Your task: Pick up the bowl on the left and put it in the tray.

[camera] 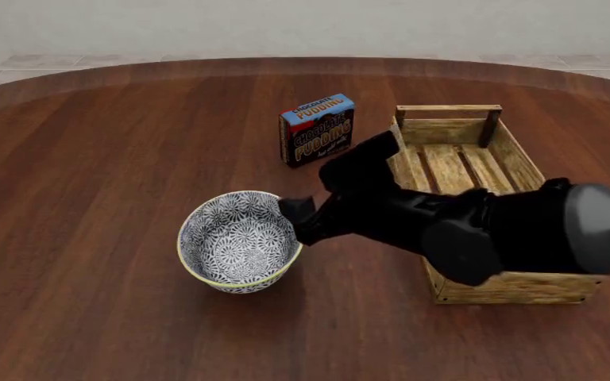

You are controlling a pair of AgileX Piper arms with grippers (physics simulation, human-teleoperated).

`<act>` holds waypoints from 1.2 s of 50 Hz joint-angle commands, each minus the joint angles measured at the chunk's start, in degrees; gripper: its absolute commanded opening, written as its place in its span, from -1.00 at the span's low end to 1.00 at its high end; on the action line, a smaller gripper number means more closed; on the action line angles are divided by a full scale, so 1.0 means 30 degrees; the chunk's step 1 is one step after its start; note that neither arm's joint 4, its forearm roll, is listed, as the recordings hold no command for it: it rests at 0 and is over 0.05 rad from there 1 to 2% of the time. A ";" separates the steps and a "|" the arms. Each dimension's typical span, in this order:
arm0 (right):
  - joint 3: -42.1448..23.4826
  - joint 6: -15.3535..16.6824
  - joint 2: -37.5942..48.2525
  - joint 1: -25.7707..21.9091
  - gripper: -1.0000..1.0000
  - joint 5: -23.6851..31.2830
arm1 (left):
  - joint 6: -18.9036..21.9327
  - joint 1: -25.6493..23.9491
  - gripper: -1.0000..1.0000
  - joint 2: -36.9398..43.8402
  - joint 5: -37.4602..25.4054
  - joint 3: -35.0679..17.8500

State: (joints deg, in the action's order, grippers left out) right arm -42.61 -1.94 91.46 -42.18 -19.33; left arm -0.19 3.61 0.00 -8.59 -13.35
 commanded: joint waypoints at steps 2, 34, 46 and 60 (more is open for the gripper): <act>-0.0492 -0.0241 0.0549 0.0140 1.00 0.0290 | 0.0065 -0.0005 1.00 0.0002 -0.0004 -0.0014; -0.1879 -0.0806 0.3024 0.0280 1.00 0.0370 | 0.0012 -0.0021 1.00 0.0002 -0.0092 -0.0090; -0.2155 -0.0830 0.3874 0.0837 1.00 0.0318 | 0.0020 -0.0200 1.00 0.0002 -0.0213 -0.0230; -0.2684 -0.1025 0.5039 0.0831 1.00 0.0224 | 0.0039 -0.0213 1.00 0.0000 -0.0263 -0.0295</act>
State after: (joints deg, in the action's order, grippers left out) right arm -49.67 -4.75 104.16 -39.82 -18.38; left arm -0.10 3.03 0.00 -9.24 -14.09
